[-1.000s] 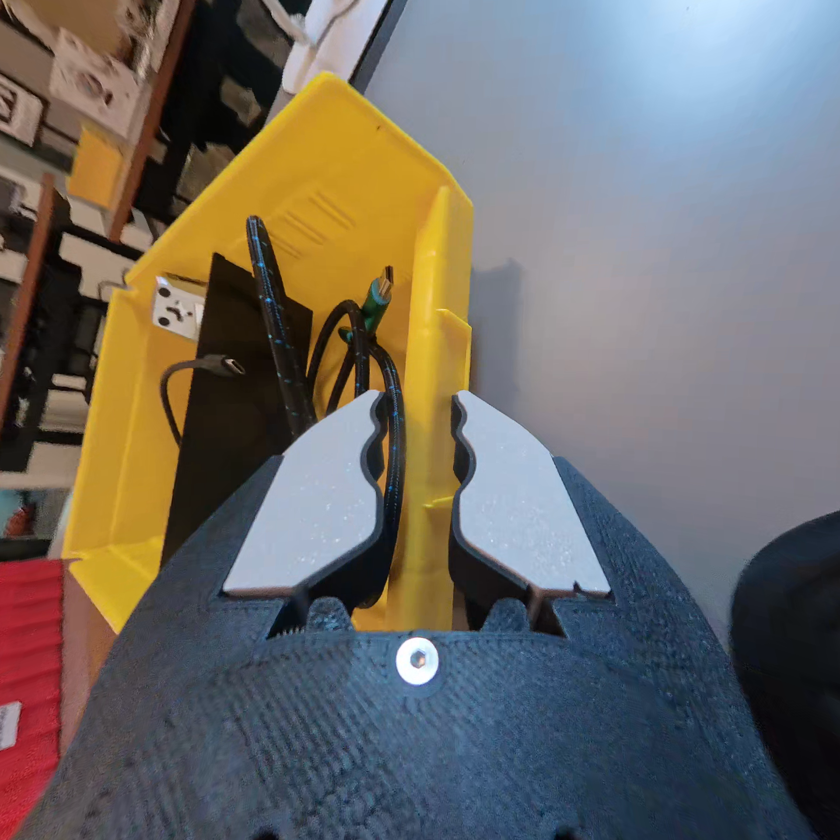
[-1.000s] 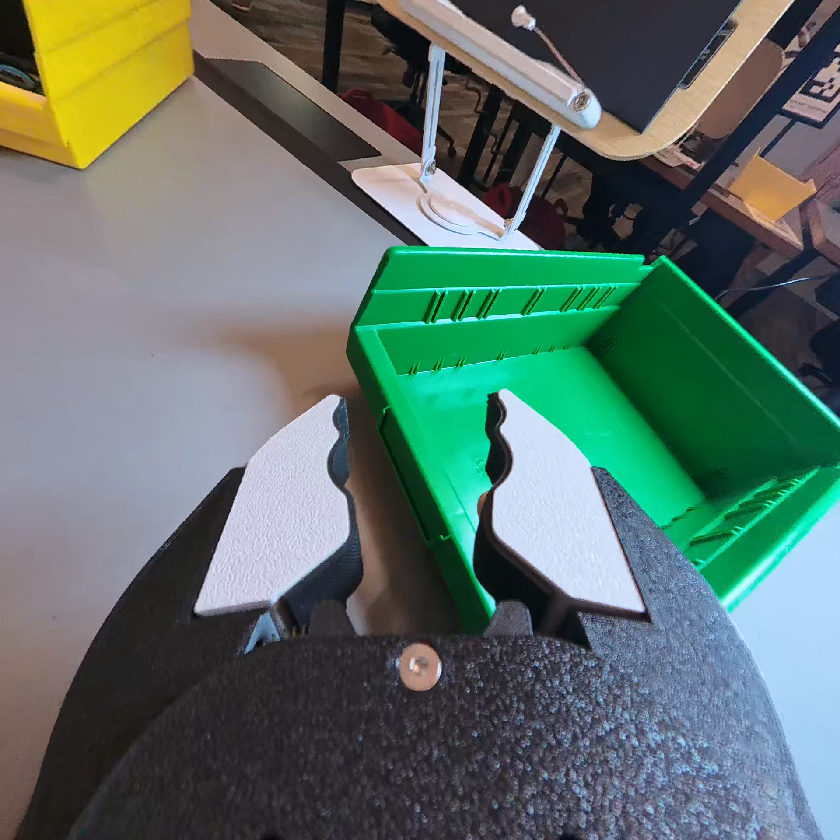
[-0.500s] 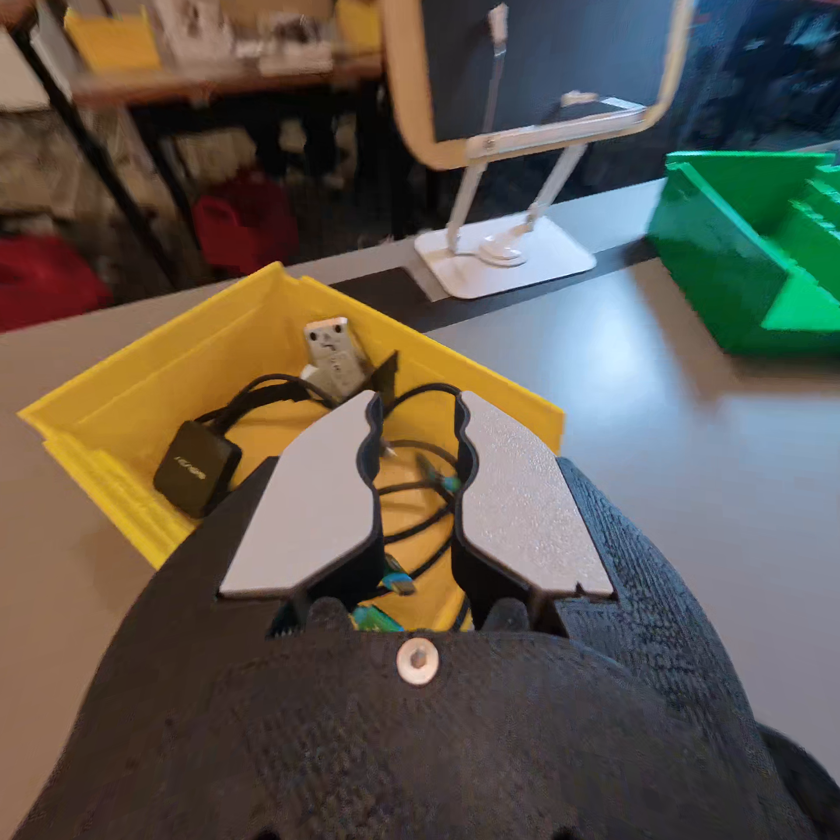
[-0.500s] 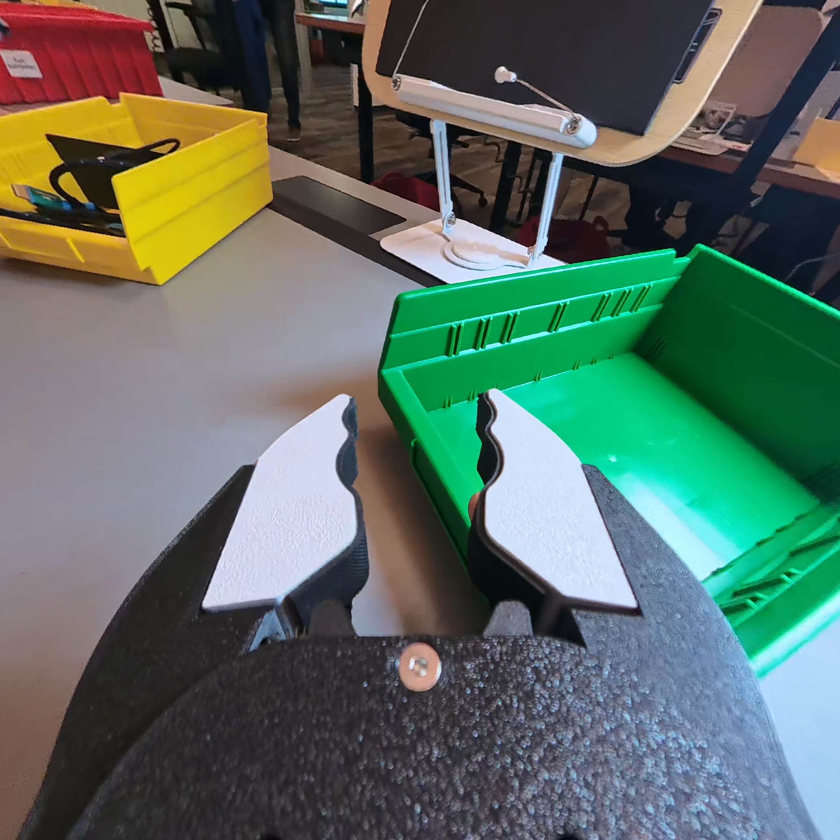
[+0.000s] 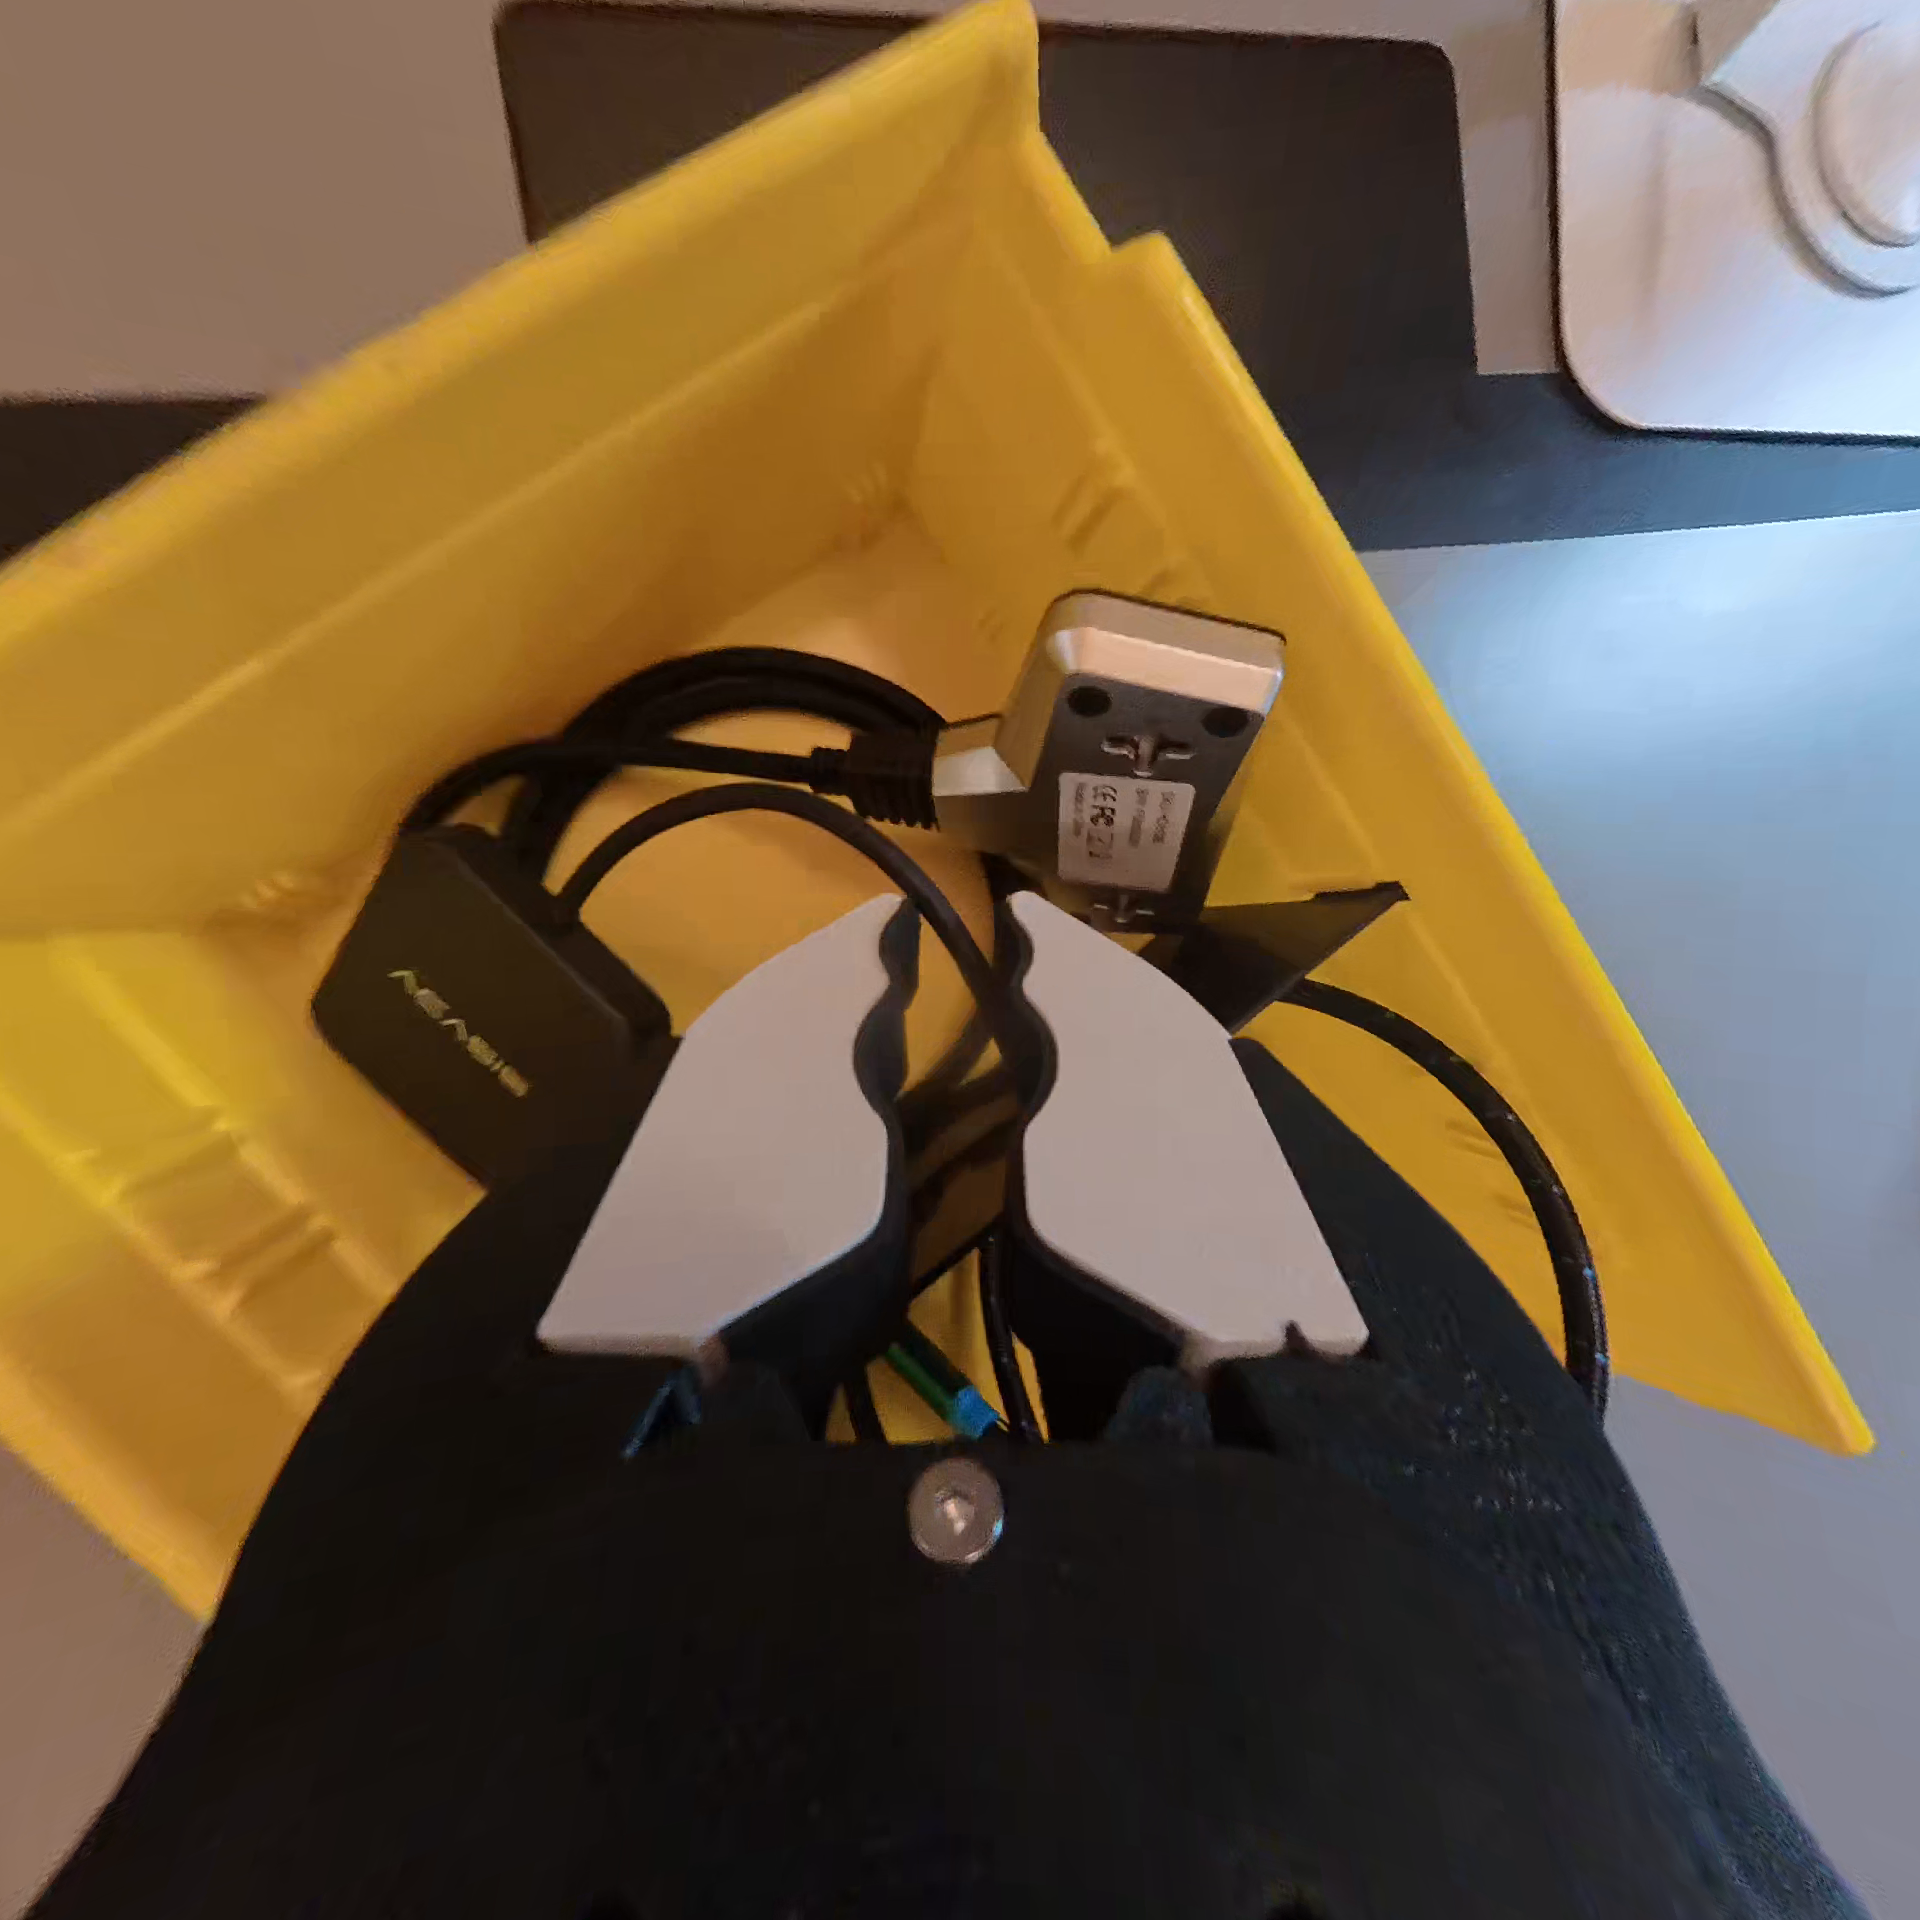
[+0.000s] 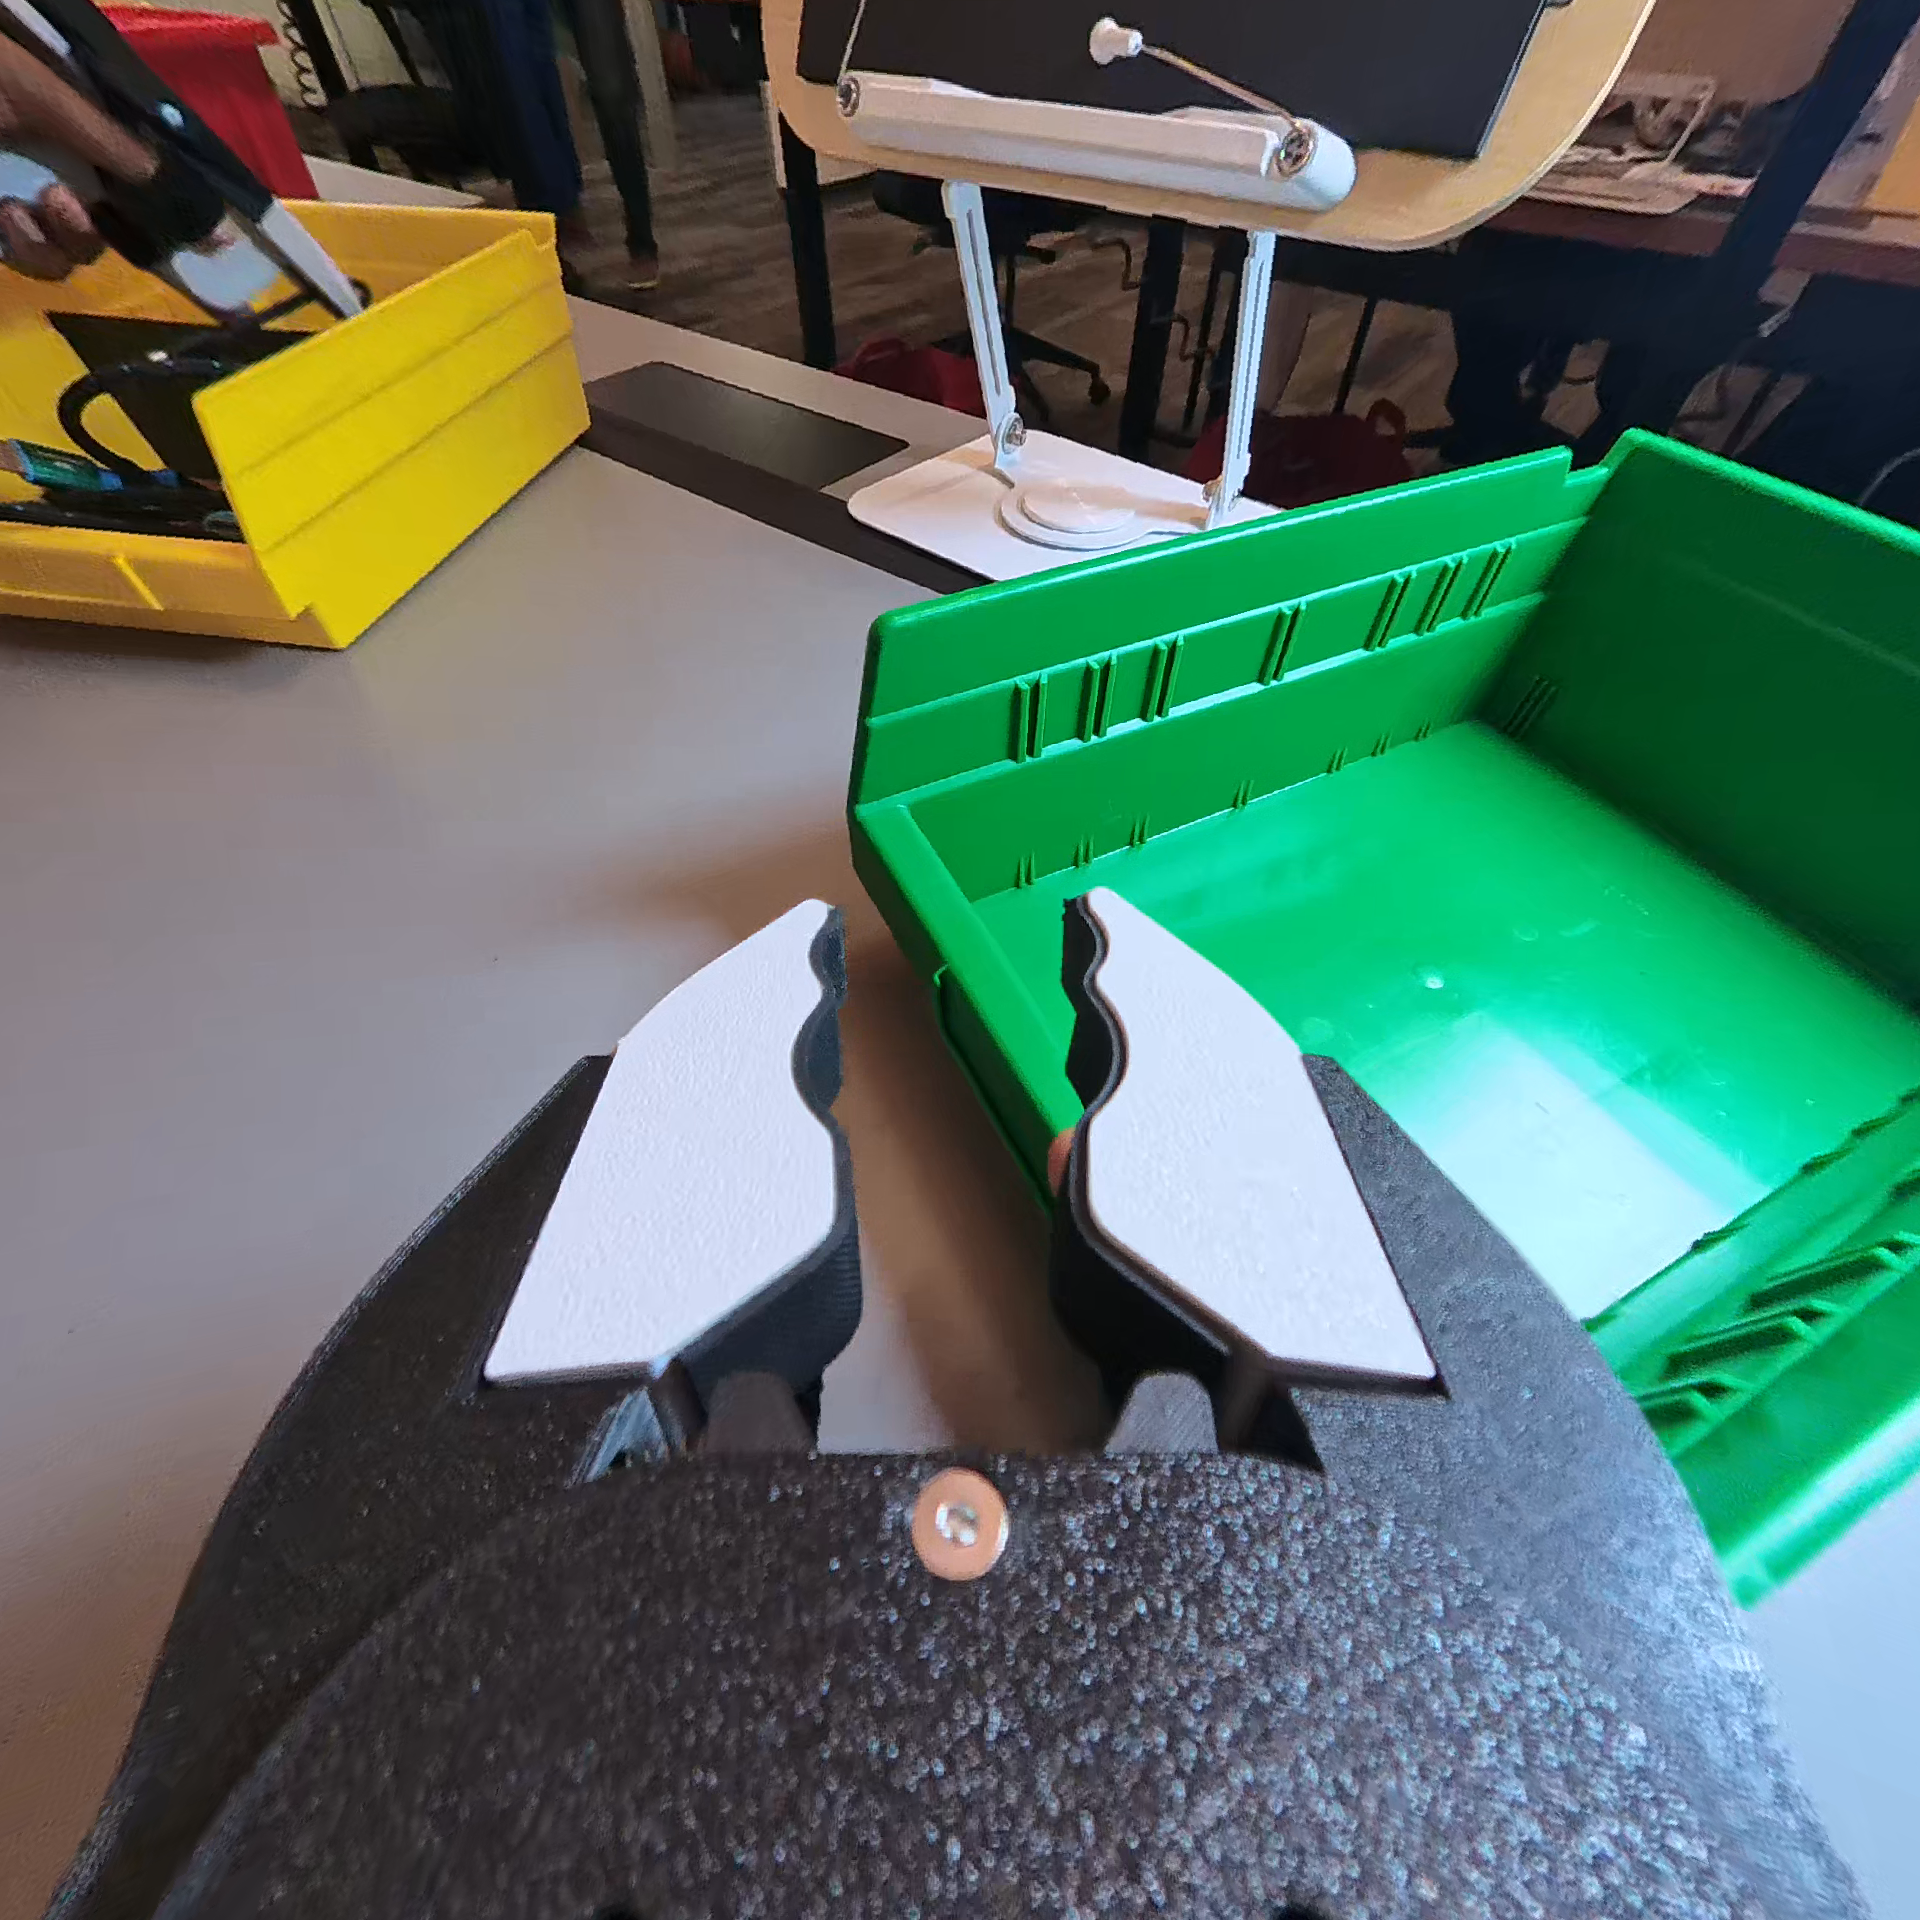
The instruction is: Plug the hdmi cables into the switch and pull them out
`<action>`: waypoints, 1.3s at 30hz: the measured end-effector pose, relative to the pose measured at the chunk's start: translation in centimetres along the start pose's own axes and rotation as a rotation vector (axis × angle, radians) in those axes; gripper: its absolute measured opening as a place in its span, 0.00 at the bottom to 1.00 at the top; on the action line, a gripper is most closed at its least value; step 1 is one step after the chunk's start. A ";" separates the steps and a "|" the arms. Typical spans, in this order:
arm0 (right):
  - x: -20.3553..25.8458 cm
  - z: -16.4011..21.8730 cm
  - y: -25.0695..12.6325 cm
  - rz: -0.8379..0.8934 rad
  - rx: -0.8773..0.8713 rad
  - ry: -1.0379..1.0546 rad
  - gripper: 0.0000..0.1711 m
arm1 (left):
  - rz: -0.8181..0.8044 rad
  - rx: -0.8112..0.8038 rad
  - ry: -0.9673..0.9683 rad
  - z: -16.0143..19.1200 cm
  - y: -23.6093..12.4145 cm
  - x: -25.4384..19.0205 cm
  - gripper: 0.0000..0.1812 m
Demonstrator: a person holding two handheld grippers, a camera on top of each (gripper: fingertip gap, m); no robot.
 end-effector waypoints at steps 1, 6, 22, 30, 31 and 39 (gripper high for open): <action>0.1 0.1 0.1 -0.003 0.005 -0.001 0.24 | -0.014 -0.021 0.024 -0.4 -0.4 -0.1 0.07; 0.6 0.1 0.4 -0.019 0.005 -0.007 0.23 | 0.046 -0.206 0.103 -2.4 -4.4 -1.2 0.02; 9.0 -8.2 3.4 -0.337 -0.291 -0.074 0.32 | 0.815 -0.776 0.898 12.7 -17.8 -27.5 0.02; 13.0 -6.0 1.2 -0.632 -0.467 -0.026 0.11 | 1.305 -0.737 0.876 20.9 -12.8 -31.0 0.03; 13.2 -6.0 0.8 -0.614 -0.465 -0.078 0.09 | 1.292 -0.746 0.860 20.6 -12.4 -30.6 0.03; 12.0 -4.6 1.8 -0.212 -0.265 -0.557 0.08 | 0.843 -0.693 0.865 18.5 -5.9 -27.4 0.07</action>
Point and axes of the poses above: each gripper's, where its closed fingertips meet, y out along the fingers, z out of its underside, x = y × z across the jaws, the point moved 4 cm from there along -y, back along the fingers, and after that the axes turned 11 degrees about -y, right-handed, at the moved point
